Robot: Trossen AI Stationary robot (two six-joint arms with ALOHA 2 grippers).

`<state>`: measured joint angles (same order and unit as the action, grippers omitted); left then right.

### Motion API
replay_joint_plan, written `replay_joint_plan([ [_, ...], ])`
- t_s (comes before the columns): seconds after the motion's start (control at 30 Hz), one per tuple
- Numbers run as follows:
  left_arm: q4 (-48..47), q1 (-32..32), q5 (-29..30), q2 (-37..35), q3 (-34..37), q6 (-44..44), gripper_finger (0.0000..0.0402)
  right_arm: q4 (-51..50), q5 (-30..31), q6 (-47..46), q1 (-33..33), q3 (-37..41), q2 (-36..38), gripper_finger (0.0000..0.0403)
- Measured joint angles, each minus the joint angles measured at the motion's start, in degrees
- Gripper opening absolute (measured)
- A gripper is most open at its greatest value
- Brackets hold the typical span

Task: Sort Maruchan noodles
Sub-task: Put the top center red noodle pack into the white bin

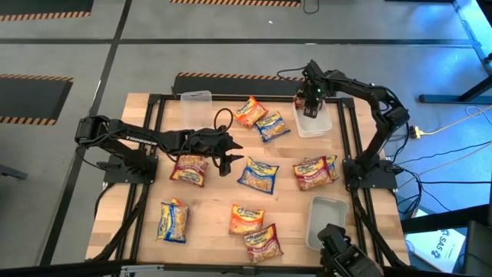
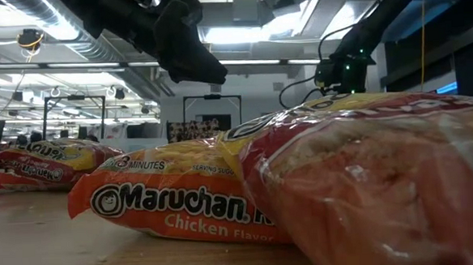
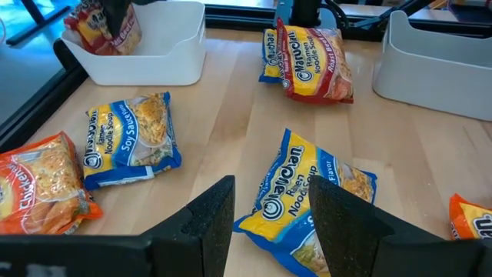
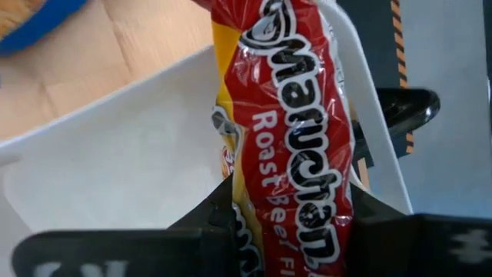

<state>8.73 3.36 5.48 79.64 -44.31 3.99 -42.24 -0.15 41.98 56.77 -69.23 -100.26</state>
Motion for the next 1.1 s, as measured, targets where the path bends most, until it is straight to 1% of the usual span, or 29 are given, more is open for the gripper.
replay_joint_plan([
  [0.13,0.6,0.0,0.0,0.0,0.0,0.0,0.0162,0.2,-0.3,-0.2,0.0,0.0,-0.3,0.0112],
  [0.27,1.4,0.0,0.0,0.0,0.0,0.0,0.0162,1.8,-0.2,-0.2,-0.1,0.0,-0.3,0.0137],
  [0.43,1.4,0.0,0.0,0.0,0.0,0.0,0.0162,2.3,2.5,0.3,-0.1,0.0,-0.3,0.0182],
  [0.57,1.5,0.0,0.0,0.0,0.0,0.1,0.0162,3.0,7.8,0.3,-0.2,-0.2,-0.3,0.0208],
  [0.73,2.2,0.0,0.0,0.0,0.0,0.1,0.0162,2.3,9.7,-0.2,-0.2,-2.5,-0.3,0.0217],
  [0.87,2.5,0.0,-0.1,0.0,0.0,0.1,0.0162,-1.4,9.8,-2.4,-1.0,-5.5,-0.2,0.0217],
  [0.97,2.5,0.0,-0.2,0.0,0.0,0.1,0.0162,-4.2,8.8,-4.1,-2.0,-7.7,0.4,0.0218],
  [1.1,2.5,0.0,-0.2,0.0,0.0,0.0,0.0162,-7.8,8.1,-5.8,-4.6,-9.6,1.1,0.0218],
])
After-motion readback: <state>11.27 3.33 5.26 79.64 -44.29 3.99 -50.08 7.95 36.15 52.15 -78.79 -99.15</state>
